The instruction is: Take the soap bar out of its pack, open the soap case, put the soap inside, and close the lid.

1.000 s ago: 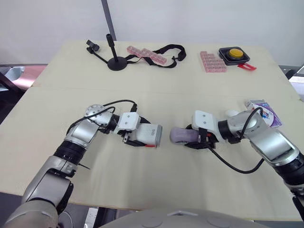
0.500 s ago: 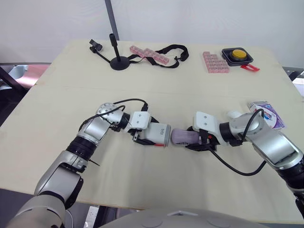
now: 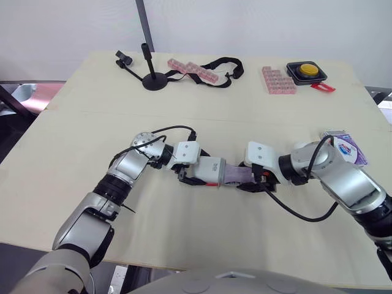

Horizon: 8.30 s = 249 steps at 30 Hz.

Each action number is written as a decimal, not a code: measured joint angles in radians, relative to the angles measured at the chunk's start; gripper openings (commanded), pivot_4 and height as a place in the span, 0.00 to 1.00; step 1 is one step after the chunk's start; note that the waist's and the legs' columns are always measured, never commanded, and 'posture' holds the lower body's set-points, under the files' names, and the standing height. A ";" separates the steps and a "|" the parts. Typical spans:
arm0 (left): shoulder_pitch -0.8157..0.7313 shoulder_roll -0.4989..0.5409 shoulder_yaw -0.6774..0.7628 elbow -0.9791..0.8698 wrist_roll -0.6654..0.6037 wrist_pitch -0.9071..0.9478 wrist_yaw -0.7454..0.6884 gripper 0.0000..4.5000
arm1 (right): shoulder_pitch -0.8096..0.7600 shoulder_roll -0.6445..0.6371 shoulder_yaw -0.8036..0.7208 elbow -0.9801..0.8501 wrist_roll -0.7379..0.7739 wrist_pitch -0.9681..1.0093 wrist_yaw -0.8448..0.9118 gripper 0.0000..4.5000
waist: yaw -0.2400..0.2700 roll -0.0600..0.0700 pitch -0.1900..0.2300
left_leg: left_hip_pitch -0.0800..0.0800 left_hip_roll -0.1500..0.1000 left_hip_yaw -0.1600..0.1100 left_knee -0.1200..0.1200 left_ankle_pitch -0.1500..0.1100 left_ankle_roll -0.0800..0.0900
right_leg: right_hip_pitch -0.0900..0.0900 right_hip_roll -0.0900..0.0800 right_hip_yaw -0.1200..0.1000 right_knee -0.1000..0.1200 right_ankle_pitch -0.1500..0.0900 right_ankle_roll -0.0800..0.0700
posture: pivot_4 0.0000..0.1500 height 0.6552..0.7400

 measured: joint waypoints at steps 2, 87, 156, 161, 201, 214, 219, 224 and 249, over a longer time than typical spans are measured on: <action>0.000 -0.018 -0.003 -0.002 0.000 0.003 0.008 0.77 | -0.021 0.011 0.015 0.003 0.000 0.015 -0.003 0.61 | 0.000 0.000 0.000 | 0.000 0.000 0.000 0.000 0.000 0.000 | 0.000 0.000 0.000 0.000 0.000 0.000 | 1.00 0.93; -0.008 -0.075 -0.011 -0.005 0.023 -0.046 0.124 0.77 | 0.265 -0.121 -0.242 0.078 0.010 -0.273 0.021 0.00 | 0.027 0.001 0.000 | -0.014 0.002 0.000 0.009 -0.001 0.001 | -0.004 0.002 0.002 0.000 0.000 0.001 | 1.00 0.93; 0.064 -0.089 -0.032 -0.071 0.038 -0.247 0.202 0.77 | 0.348 0.353 -0.652 0.166 1.097 0.452 -0.698 0.74 | 0.027 0.005 -0.001 | -0.014 0.001 -0.001 0.009 -0.001 0.002 | -0.003 0.000 -0.001 -0.001 -0.001 0.002 | 1.00 0.93; 0.064 -0.089 -0.031 -0.069 0.038 -0.259 0.216 0.77 | 0.336 0.353 -0.639 0.186 1.119 0.441 -0.695 0.47 | 0.026 0.005 -0.001 | -0.014 0.001 -0.001 0.008 -0.001 0.002 | -0.003 0.000 -0.001 -0.001 -0.001 0.002 | 1.00 0.93; 0.011 0.023 0.083 -0.149 -0.190 0.261 0.094 1.00 | 0.108 0.019 -0.478 0.185 0.956 0.403 -0.533 0.47 | 0.026 0.007 0.000 | -0.014 0.001 -0.001 0.008 -0.001 0.002 | -0.004 0.001 -0.001 -0.001 -0.001 0.003 | 1.00 0.93; -0.044 -0.037 0.085 -0.338 -0.277 0.567 0.169 1.00 | -0.367 -0.296 0.171 -0.088 0.302 0.256 -0.161 0.47 | 0.052 0.006 0.001 | -0.015 0.001 0.000 0.009 -0.002 0.001 | -0.002 0.006 0.001 -0.002 -0.002 0.005 | 1.00 0.93; -0.011 -0.057 0.013 -0.333 -0.212 0.464 0.185 1.00 | -0.437 -0.274 0.240 -0.135 0.233 0.271 -0.094 0.47 | 0.050 0.006 0.001 | -0.015 0.002 0.000 0.009 -0.002 0.001 | -0.002 0.006 0.002 -0.001 -0.002 0.005 | 1.00 0.93; -0.006 -0.093 -0.008 -0.291 -0.169 0.363 0.211 1.00 | -0.472 -0.239 0.271 -0.132 0.198 0.293 -0.042 0.47 | 0.047 0.006 0.001 | -0.014 0.002 0.000 0.009 -0.002 0.001 | -0.003 0.004 0.003 0.000 -0.002 0.005 | 1.00 0.93; -0.001 -0.152 -0.031 -0.231 -0.149 0.339 0.229 1.00 | -0.455 -0.225 0.284 -0.117 0.140 0.316 0.013 0.47 | 0.049 0.006 0.001 | -0.014 0.002 0.001 0.010 -0.002 0.001 | -0.004 0.007 0.015 0.003 -0.002 0.005 | 1.00 0.93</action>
